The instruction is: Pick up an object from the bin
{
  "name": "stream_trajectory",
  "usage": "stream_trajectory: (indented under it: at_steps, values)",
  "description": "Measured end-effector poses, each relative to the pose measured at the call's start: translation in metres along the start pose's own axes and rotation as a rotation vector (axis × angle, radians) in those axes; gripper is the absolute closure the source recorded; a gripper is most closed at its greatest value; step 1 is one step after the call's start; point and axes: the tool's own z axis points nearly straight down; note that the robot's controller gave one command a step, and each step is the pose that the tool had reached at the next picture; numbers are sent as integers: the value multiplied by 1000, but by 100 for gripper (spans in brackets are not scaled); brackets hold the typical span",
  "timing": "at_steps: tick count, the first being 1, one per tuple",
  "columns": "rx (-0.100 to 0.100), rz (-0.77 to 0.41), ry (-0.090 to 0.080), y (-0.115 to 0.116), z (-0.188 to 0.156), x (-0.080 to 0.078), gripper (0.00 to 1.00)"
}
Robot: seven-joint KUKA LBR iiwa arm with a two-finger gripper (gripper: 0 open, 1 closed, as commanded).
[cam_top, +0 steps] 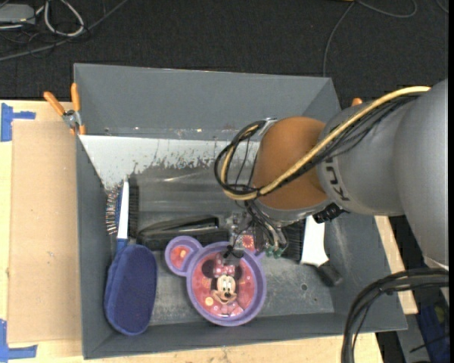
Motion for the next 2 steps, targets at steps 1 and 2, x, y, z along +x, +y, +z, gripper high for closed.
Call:
stream_trajectory:
  at_steps: [1, 2]
  values:
    - [-2, -1, -8, 1, -24, -2, 100]
    - [-1, -2, 4, 0, -53, 0, 100]
